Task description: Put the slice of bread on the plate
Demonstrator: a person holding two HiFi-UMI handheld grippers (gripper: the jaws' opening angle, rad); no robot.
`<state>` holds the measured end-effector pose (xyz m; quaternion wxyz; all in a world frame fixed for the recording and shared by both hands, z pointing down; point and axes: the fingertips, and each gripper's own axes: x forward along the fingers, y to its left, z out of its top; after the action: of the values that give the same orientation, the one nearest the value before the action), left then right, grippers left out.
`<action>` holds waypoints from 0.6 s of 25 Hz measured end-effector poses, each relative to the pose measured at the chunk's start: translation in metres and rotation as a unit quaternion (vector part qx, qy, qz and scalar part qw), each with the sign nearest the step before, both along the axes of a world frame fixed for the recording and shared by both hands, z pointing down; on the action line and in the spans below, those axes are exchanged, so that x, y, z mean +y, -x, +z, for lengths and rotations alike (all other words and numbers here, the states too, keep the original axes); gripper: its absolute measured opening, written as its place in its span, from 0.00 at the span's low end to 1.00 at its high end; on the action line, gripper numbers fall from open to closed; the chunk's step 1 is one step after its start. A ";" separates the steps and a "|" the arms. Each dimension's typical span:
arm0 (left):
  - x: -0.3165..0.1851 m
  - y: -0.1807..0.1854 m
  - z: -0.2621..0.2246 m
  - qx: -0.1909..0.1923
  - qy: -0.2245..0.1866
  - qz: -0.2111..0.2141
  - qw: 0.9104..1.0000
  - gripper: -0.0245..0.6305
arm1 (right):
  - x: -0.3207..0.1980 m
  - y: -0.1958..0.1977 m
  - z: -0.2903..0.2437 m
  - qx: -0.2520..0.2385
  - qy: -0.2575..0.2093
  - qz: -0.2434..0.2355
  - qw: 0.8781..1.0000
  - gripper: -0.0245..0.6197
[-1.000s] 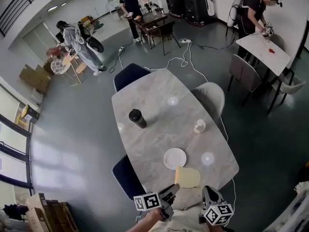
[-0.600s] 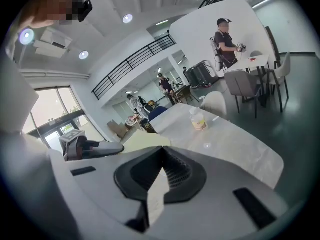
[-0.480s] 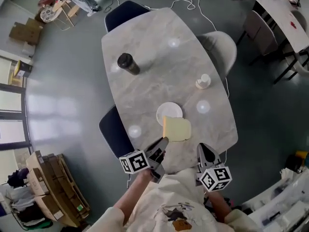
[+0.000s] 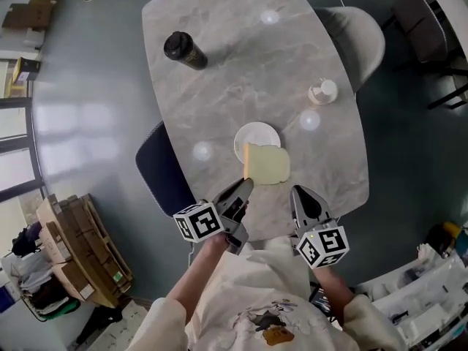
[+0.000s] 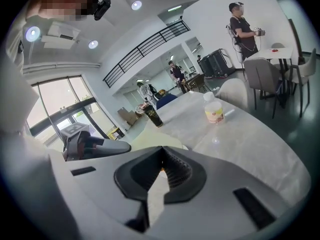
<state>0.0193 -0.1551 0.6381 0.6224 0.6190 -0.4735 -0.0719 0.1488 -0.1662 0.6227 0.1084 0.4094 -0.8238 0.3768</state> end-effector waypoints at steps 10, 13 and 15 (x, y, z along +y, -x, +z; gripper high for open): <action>-0.010 0.013 0.041 -0.005 -0.001 -0.025 1.000 0.17 | -0.025 0.024 0.031 0.004 -0.004 -0.041 0.999 0.05; -0.014 0.014 0.051 -0.010 -0.001 -0.028 1.000 0.17 | -0.028 0.030 0.041 0.001 -0.001 -0.050 0.999 0.05; -0.019 0.019 0.059 -0.018 -0.001 -0.032 0.999 0.17 | -0.031 0.036 0.047 0.001 0.000 -0.055 0.999 0.05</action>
<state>-0.0001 -0.1740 0.6972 0.6102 0.6056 -0.5042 -0.0813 0.1128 -0.1972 0.6698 0.1295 0.3640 -0.8447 0.3704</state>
